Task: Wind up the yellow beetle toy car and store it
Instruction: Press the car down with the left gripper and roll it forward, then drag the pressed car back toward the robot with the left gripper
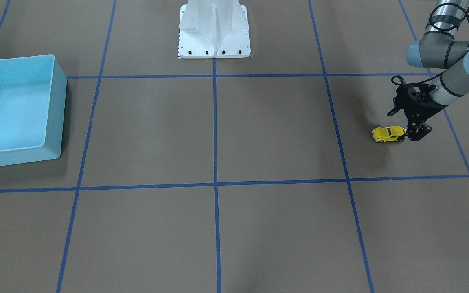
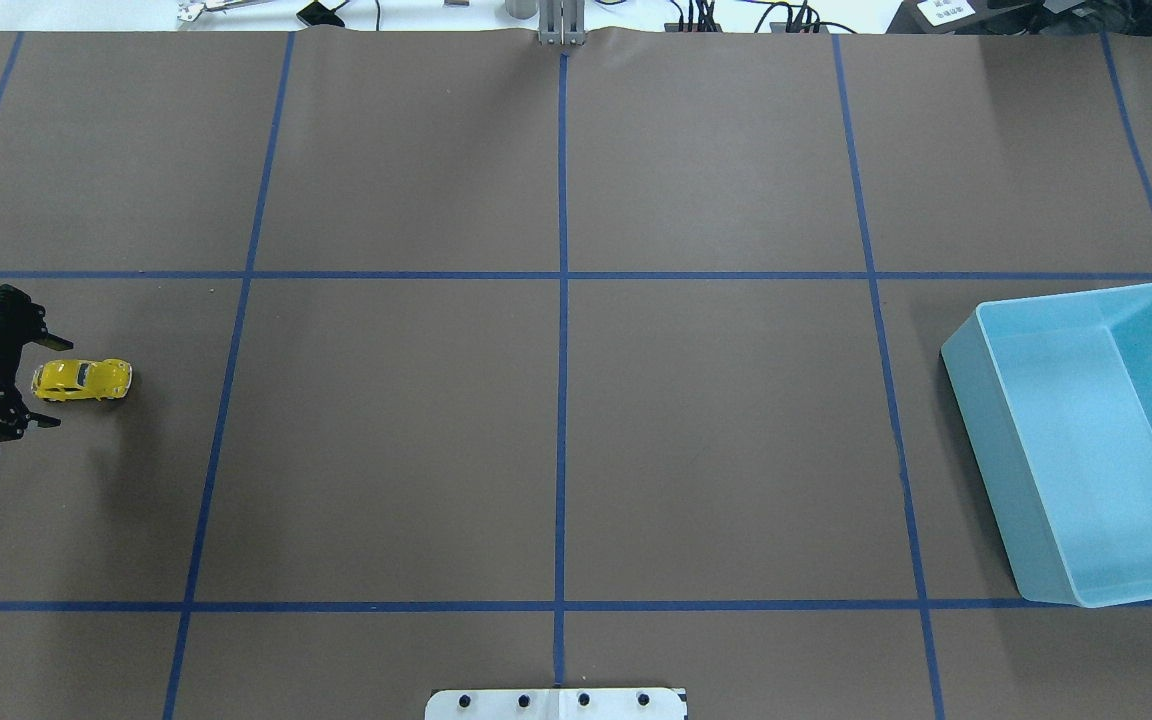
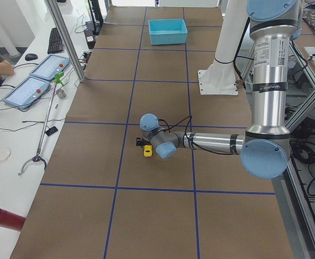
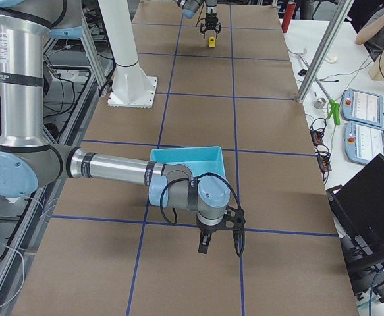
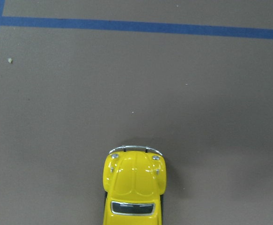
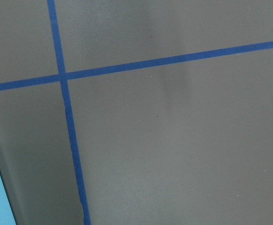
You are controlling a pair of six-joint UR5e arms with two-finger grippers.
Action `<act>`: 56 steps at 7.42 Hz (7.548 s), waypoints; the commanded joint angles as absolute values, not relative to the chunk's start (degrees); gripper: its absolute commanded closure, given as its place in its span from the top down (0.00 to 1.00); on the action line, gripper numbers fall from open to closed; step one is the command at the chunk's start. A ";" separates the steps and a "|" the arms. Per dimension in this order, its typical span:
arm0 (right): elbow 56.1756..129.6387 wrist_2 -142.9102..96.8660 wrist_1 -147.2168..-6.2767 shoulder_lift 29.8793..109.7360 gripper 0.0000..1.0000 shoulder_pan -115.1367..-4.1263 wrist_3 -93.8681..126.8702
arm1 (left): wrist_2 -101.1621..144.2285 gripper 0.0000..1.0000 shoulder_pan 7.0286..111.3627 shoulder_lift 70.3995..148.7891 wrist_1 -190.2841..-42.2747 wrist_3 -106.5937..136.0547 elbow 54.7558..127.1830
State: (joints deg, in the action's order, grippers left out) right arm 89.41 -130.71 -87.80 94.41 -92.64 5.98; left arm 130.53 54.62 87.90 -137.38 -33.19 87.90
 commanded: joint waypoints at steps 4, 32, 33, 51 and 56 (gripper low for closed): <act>89.47 -130.78 -87.80 94.39 1.00 -92.64 5.89 | 130.52 0.85 54.32 89.47 -137.20 -33.22 85.87; 90.26 -130.87 -87.80 95.19 1.00 -92.64 5.98 | 136.14 0.04 46.93 104.15 -141.94 -32.52 82.27; 90.26 -130.87 -87.72 95.27 1.00 -92.64 5.98 | 136.14 0.04 46.93 103.37 -142.03 -32.52 82.27; 90.26 -130.87 -87.80 95.19 1.00 -92.64 5.98 | 136.14 0.04 48.87 99.40 -143.53 -32.70 82.18; 90.26 -130.87 -87.80 95.27 1.00 -92.64 5.98 | 136.14 0.04 49.04 98.61 -143.61 -32.70 82.18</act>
State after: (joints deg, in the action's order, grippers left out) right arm 90.26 -130.87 -87.80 95.20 -92.64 5.97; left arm 136.14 49.06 98.76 -143.59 -32.70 82.20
